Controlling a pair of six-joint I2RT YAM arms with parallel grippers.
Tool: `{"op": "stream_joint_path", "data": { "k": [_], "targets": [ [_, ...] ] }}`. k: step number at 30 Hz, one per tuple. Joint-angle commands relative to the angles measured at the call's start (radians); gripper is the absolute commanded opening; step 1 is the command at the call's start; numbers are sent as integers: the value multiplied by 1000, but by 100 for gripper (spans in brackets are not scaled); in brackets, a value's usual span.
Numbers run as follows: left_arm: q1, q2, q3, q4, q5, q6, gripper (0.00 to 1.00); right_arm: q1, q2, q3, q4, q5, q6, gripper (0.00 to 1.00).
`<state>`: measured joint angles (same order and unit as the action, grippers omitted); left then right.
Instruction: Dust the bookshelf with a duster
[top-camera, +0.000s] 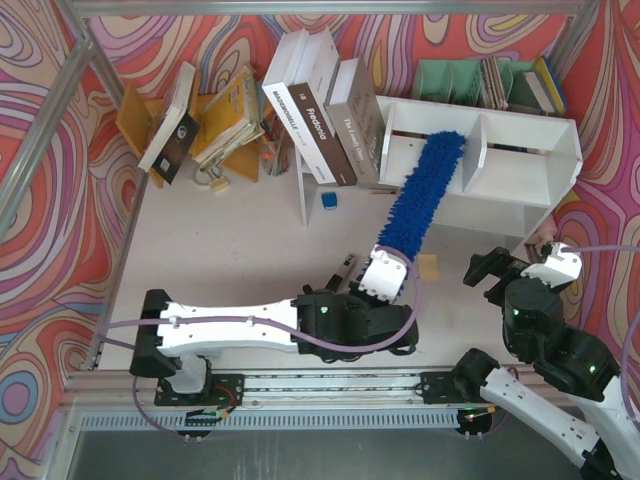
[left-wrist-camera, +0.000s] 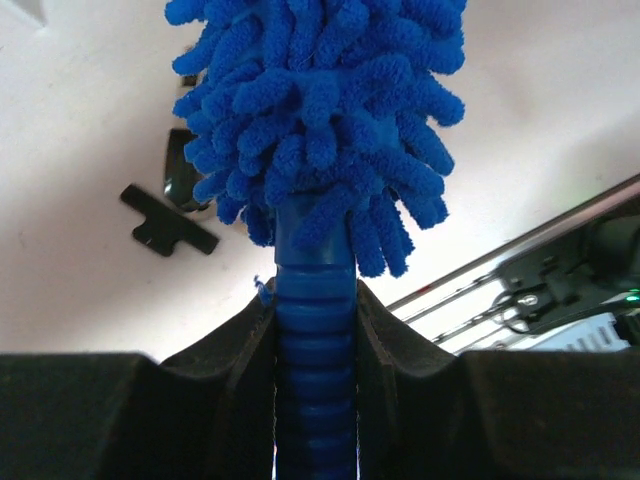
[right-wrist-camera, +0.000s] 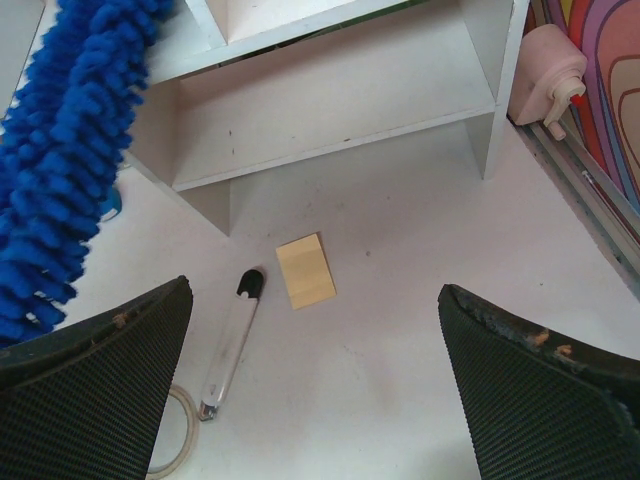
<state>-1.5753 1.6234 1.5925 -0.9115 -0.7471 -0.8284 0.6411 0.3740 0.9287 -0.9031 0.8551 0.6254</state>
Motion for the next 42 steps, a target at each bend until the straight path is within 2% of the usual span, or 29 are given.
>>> {"op": "stream_joint_path", "data": {
  "k": [1,7,11,17,26,32,42],
  "targets": [
    [2,80,135,29,72,80,0,-1,-9,18,-2,16,0,98],
    [-9,140,226,35,110,112,0,-1,-13,18,-2,16,0,98],
    [-4,89,194,48,36,103,0,-1,-11,17,0,15,0,98],
    [1,-13,152,138,-30,173,0,-1,-6,17,3,12,-4,98],
    [30,-101,66,127,-79,147,0,-2,-15,16,2,13,-2,98],
    [46,-149,-31,120,-63,92,0,-1,-12,16,4,12,-3,98],
    [46,-112,-83,108,51,24,0,-2,-17,17,3,14,-2,98]
  ]
}}
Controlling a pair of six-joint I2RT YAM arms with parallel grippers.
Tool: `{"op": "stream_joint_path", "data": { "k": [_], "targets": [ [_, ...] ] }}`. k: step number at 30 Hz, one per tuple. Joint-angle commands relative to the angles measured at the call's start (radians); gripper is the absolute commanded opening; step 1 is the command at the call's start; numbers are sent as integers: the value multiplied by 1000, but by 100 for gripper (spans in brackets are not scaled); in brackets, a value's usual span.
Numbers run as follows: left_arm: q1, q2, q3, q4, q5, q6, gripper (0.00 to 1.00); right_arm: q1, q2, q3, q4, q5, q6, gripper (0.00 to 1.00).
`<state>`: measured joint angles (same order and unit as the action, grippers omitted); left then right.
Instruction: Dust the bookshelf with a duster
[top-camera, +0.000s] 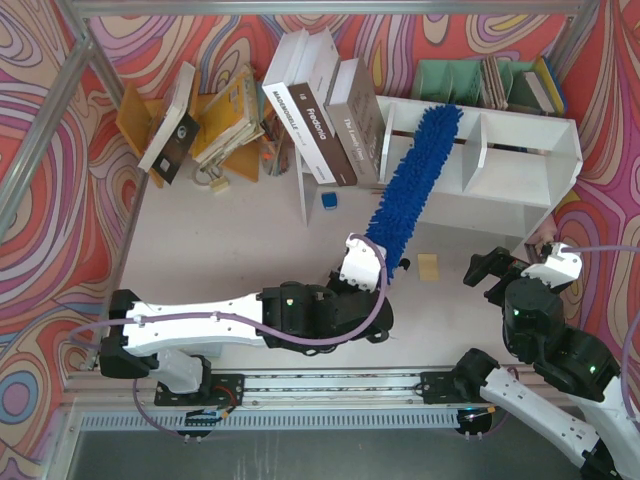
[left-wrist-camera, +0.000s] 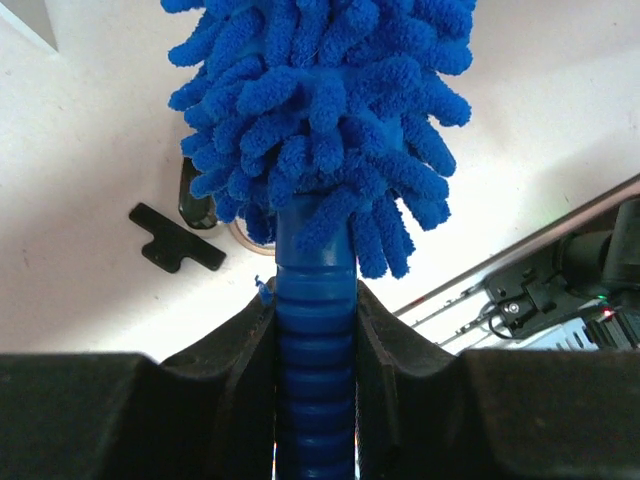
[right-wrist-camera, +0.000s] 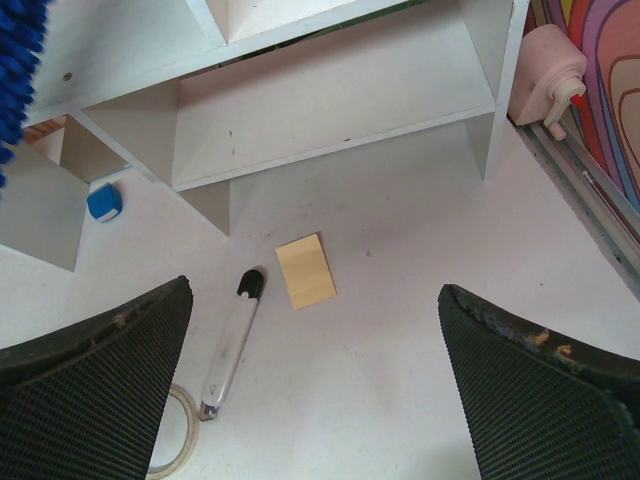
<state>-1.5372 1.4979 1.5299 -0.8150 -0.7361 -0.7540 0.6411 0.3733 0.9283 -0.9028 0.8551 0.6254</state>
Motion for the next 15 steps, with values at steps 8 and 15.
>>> {"op": "stream_joint_path", "data": {
  "k": [8,15],
  "targets": [
    [-76,114,105,16,35,-37,0,-1,-8,17,2,15,-2,98],
    [-82,111,158,-2,-29,-23,0,-1,-13,17,2,15,-1,98]
  ]
}}
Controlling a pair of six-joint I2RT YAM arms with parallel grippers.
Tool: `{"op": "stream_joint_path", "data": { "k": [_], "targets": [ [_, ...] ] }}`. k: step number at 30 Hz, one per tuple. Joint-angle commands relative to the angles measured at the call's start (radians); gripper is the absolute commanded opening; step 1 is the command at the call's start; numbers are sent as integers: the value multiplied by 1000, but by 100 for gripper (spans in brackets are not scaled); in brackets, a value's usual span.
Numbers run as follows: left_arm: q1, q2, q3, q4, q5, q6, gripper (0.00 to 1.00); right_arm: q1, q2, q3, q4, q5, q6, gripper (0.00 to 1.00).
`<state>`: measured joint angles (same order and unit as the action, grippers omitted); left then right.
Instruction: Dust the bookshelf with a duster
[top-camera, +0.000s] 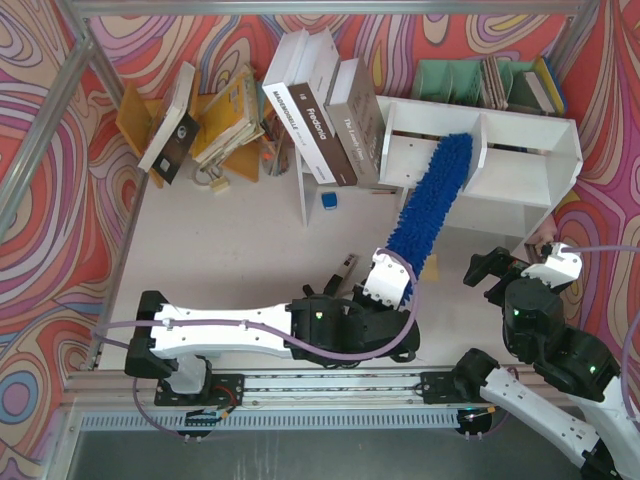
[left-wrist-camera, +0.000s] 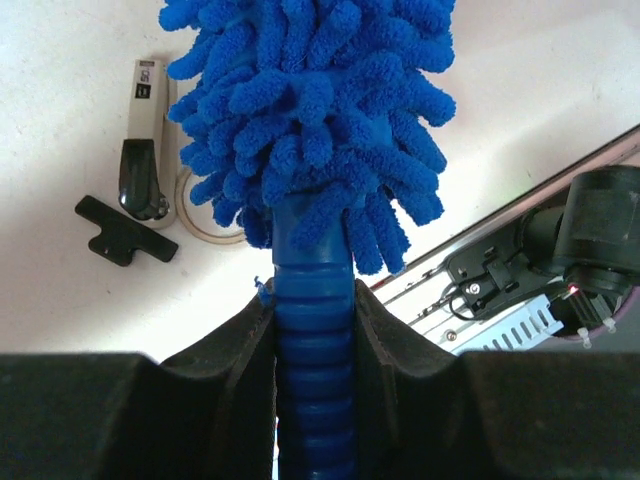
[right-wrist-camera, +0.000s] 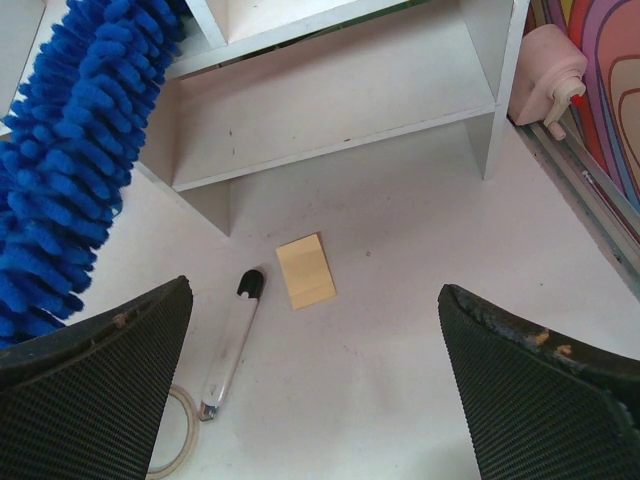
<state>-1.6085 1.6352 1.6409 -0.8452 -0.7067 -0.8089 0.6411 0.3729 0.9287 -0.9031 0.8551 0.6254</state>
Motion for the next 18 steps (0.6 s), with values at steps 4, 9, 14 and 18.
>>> {"op": "stream_joint_path", "data": {
  "k": [4,9,14,18],
  "targets": [
    [-10,-62,50,20,-137,41,0,-1,-12,17,3,13,-2,99],
    [-6,-89,6,21,-168,25,0,-1,-8,15,19,-2,-19,98],
    [4,-101,-82,8,-147,-45,0,-1,-12,14,20,-1,-18,98],
    [8,-93,-135,6,-113,-89,0,-1,-12,13,20,1,-18,99]
  ]
}}
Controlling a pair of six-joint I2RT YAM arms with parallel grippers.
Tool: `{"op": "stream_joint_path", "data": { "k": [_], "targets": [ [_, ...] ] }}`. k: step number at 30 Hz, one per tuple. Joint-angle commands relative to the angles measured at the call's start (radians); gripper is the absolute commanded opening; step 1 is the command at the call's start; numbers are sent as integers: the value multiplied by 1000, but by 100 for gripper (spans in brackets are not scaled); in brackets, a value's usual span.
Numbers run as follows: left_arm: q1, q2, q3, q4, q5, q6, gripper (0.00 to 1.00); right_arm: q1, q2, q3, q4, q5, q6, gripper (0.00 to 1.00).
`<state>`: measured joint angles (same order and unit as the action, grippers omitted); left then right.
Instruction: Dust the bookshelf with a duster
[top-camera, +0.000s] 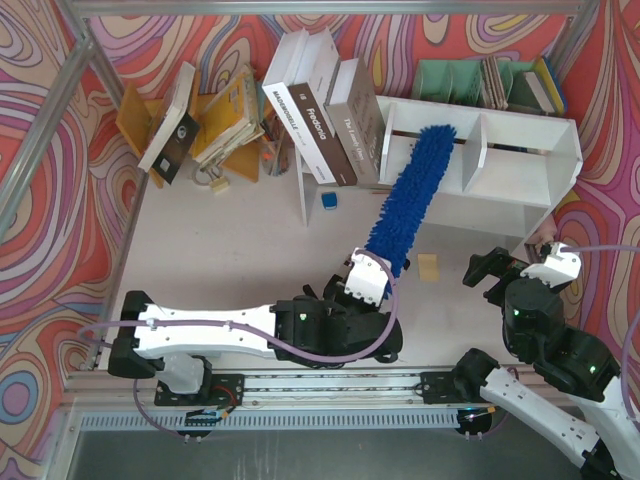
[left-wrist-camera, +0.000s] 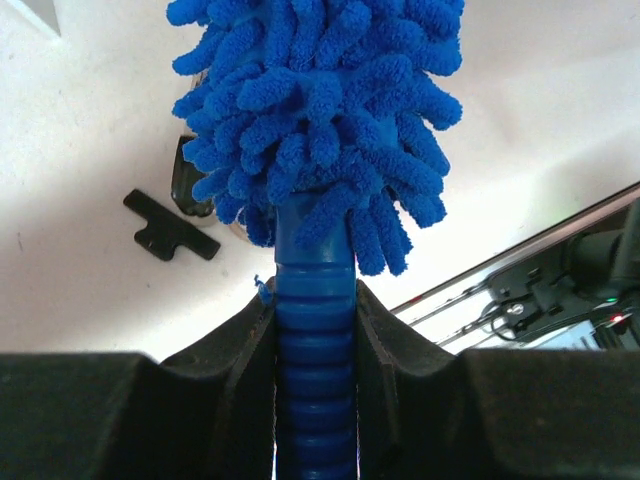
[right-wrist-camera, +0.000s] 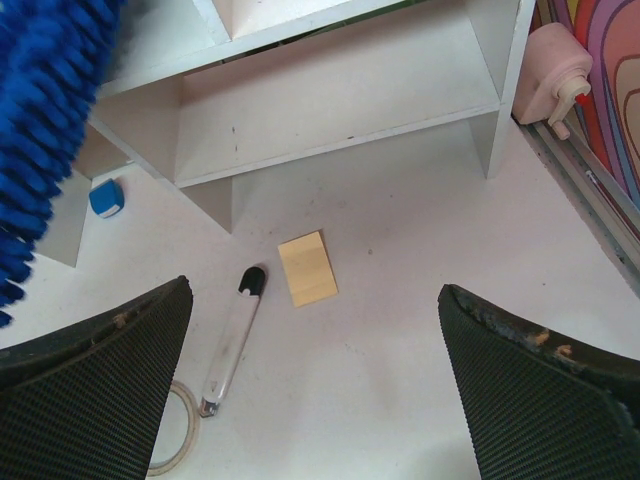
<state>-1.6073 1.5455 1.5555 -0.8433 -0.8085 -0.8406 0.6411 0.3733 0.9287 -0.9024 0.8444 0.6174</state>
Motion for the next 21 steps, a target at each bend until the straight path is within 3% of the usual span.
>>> {"op": "stream_joint_path", "data": {
  "k": [1,12,16,21],
  "targets": [
    [5,0,-54,0,-7,-63,0,-1,-13,13,20,11,-11,98],
    [27,-74,-48,-126,-119,-127,0,-1,-14,15,13,16,-5,98],
    [41,-115,-88,-114,-154,-148,0,-1,-17,15,11,18,-2,98],
    [41,-136,-77,-44,-145,-57,0,-2,-16,15,13,16,-2,98]
  ]
}}
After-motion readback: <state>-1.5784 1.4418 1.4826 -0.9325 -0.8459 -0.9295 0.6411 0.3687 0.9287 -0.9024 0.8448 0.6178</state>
